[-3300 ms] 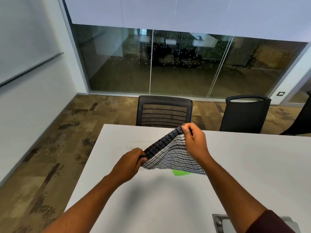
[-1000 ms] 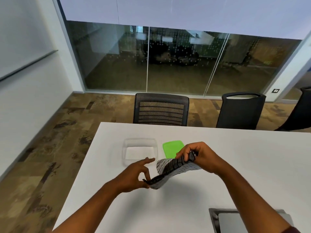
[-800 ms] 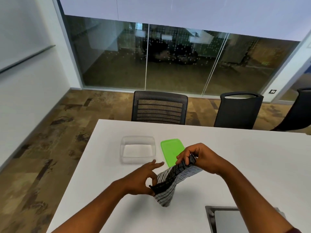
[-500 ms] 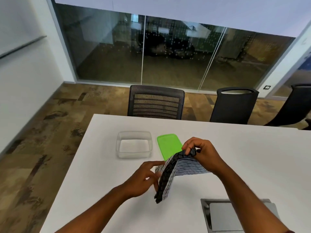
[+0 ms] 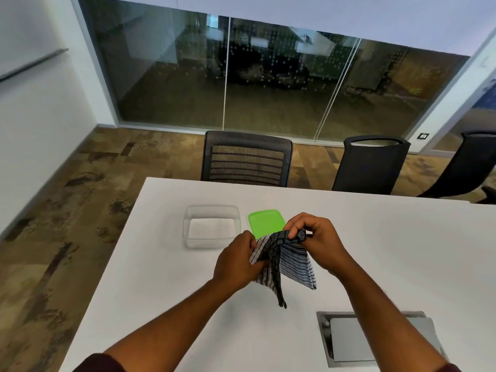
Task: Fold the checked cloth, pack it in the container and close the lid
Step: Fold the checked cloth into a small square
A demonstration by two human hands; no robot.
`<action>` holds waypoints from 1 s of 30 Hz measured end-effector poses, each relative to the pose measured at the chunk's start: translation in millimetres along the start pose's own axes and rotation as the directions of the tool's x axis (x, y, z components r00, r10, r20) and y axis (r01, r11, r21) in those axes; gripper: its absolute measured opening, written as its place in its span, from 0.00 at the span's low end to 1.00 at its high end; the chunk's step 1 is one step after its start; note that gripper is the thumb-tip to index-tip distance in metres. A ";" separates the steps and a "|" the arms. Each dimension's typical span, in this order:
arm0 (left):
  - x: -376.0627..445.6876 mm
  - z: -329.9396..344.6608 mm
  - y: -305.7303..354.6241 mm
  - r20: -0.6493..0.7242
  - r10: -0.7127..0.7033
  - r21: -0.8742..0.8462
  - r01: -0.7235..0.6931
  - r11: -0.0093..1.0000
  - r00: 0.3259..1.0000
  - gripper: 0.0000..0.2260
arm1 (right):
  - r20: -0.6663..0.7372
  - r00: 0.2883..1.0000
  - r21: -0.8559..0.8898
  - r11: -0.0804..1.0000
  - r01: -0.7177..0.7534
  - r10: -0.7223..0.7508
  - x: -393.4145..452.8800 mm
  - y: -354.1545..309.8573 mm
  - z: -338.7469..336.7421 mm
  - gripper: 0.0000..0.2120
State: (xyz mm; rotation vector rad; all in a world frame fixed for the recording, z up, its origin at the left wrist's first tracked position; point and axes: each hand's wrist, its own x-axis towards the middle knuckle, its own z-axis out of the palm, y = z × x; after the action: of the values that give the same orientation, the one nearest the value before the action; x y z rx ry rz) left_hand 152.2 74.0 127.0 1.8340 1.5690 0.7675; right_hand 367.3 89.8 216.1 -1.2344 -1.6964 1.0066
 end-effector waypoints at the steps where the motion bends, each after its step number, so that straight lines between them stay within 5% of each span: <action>1: 1.1 0.2 -1.0 -0.025 0.026 0.004 -0.026 1.000 0.999 0.14 | -0.002 1.000 -0.001 1.000 0.003 -0.003 0.8 -0.5 0.5 0.19; 9: -2.7 -15.8 -20.8 -0.073 0.120 -0.112 -0.127 0.985 0.990 0.13 | -0.159 0.984 -0.001 0.997 -0.079 0.077 9.3 9.1 -7.3 0.20; 13: -13.2 -19.0 -24.8 -0.024 0.355 0.105 -0.350 0.931 0.935 0.10 | -0.236 0.961 0.003 0.989 -0.149 0.145 16.3 14.0 -6.1 0.21; 18: -21.9 -0.9 -13.3 -0.019 0.187 -0.059 -0.187 0.980 0.982 0.12 | -0.273 0.946 -0.004 0.983 -0.183 0.175 26.2 12.9 2.8 0.17; 23: -12.2 15.9 -2.8 -0.026 0.021 0.016 -0.021 1.000 0.999 0.19 | -0.284 0.944 0.009 0.985 -0.175 0.170 35.1 7.0 9.5 0.16; 27: 0.5 13.0 -11.5 -0.090 0.038 0.012 -0.037 0.999 0.995 0.08 | -0.294 0.943 -0.043 0.983 -0.176 0.156 39.9 7.2 3.9 0.15; 30: 5.9 -5.5 -21.5 -0.099 0.209 0.072 -0.202 0.977 0.973 0.05 | -0.297 0.937 -0.075 0.974 -0.214 0.183 39.0 15.9 -10.7 0.14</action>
State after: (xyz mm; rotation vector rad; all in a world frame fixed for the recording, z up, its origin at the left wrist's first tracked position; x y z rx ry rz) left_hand 135.0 82.8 114.7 2.0543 1.4978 0.9335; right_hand 374.2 132.4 211.1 -1.5658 -1.4332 0.8114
